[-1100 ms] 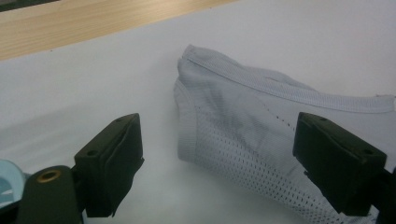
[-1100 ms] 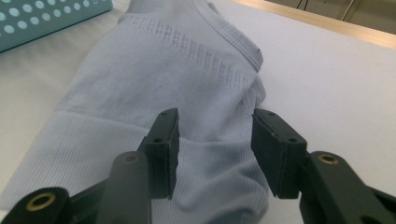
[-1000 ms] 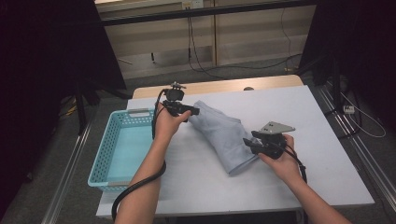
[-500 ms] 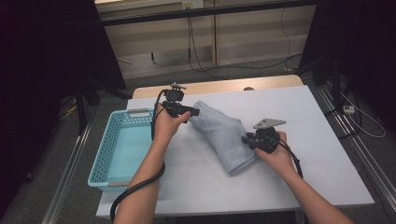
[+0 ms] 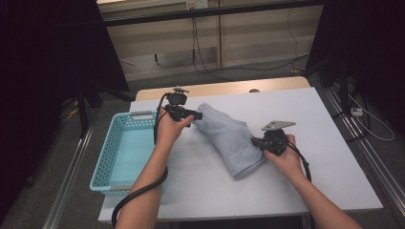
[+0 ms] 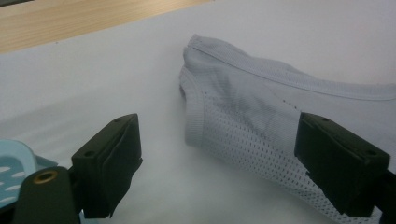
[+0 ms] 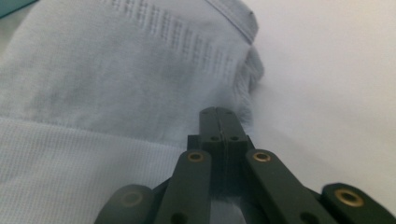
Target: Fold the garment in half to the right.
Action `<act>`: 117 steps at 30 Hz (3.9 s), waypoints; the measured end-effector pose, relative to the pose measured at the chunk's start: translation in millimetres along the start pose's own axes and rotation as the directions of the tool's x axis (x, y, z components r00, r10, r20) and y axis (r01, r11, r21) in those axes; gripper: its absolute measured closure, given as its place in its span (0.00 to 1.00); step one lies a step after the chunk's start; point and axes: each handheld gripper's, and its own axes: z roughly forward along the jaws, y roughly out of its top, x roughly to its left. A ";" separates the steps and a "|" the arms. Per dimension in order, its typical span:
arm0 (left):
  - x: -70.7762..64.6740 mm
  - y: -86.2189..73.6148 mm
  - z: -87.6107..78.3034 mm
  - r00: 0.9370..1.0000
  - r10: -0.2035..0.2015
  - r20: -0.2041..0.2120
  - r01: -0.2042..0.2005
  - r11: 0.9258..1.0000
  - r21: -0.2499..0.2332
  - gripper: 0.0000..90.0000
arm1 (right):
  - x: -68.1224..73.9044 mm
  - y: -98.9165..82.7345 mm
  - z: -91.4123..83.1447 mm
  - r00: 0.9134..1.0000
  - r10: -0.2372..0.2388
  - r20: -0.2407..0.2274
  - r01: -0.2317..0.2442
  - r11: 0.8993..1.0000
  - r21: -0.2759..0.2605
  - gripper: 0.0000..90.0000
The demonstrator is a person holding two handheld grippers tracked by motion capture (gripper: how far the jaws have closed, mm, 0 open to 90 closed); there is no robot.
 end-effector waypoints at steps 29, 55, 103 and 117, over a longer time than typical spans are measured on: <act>0.7 -7.8 35.3 0.997 -0.081 0.012 0.080 0.996 0.041 0.20 | -9.8 -16.2 -16.3 0.998 -0.029 0.049 0.028 0.999 0.016 1.00; -30.4 -32.4 4.4 0.995 0.008 0.095 -0.006 1.000 -0.020 0.10 | -14.8 -27.7 -50.1 0.998 0.057 -0.019 -0.059 0.993 -0.106 0.40; -64.7 -68.0 4.4 0.986 0.024 0.167 -0.020 0.999 -0.027 0.07 | -12.3 -55.3 -83.3 1.000 0.028 0.002 -0.028 0.987 -0.156 0.10; -73.5 -73.3 15.5 0.977 -0.019 0.213 0.021 1.000 -0.008 0.06 | -13.5 -56.1 -84.5 1.000 0.029 0.008 -0.027 0.986 -0.163 0.10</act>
